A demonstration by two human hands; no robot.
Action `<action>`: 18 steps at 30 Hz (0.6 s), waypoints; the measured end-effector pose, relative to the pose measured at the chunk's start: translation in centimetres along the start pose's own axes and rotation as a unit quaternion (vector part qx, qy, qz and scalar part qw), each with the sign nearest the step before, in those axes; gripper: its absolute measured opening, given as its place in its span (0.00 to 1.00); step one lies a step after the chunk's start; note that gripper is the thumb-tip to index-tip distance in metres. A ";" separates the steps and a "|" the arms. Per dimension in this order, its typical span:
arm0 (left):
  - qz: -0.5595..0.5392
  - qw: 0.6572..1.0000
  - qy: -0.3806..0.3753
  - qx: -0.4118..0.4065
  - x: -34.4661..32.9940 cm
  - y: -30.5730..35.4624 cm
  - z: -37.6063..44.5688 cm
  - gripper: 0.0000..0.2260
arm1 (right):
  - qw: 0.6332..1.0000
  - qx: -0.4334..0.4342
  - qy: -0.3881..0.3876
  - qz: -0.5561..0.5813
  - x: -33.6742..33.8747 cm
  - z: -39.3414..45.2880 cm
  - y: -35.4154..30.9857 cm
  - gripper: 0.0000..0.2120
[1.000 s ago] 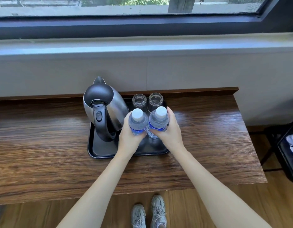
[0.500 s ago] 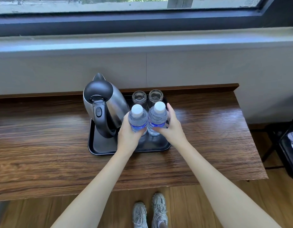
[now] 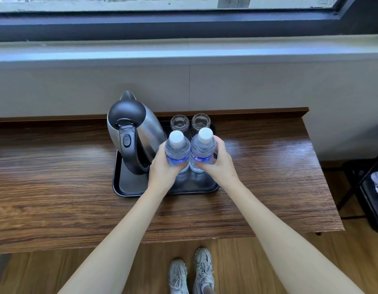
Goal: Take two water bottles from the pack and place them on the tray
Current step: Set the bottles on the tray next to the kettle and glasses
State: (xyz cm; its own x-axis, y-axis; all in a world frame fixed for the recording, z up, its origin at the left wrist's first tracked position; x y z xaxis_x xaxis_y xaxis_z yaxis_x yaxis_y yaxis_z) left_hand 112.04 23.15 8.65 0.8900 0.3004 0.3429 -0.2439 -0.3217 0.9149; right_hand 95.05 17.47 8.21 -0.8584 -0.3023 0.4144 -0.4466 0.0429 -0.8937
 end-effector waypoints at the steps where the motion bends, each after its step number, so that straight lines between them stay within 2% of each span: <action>1: 0.000 1.000 0.001 -0.001 -0.1 0.0 0.0 0.31 | 1.000 0.006 0.017 -0.010 -0.3 -0.1 -0.3 0.37; 5: -0.003 1.000 0.012 -0.004 -0.2 -0.1 0.0 0.30 | 0.996 0.003 0.087 -0.016 -1.1 -0.5 -0.4 0.33; 11: 0.005 0.999 0.036 0.005 -0.4 -0.1 -0.4 0.28 | 1.000 -0.001 0.026 0.017 -0.3 -0.3 0.1 0.33; 15: 0.019 0.995 0.092 0.015 -1.2 0.7 -1.0 0.27 | 0.996 0.007 0.084 -0.004 -1.2 -0.4 -0.7 0.34; 18: -0.019 0.997 0.070 0.001 -1.2 0.3 -0.9 0.28 | 0.996 0.010 0.082 0.019 -1.0 -0.4 -0.4 0.32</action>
State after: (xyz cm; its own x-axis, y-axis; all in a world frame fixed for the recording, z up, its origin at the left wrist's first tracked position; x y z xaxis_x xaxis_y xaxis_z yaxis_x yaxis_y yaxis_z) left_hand 110.60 23.52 8.70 0.8364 0.4343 0.3343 -0.2103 -0.3089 0.9276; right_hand 95.97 18.15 8.28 -0.9053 -0.1409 0.4007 -0.4087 0.0324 -0.9121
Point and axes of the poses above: each hand's wrist, its own z-axis towards the middle knuckle, its own x-axis out of the back of the hand, y = z × x, the point moved 3 cm from there along z, towards the middle knuckle, and after that the axes turned 4 degrees about -z, right-handed, at the moved point
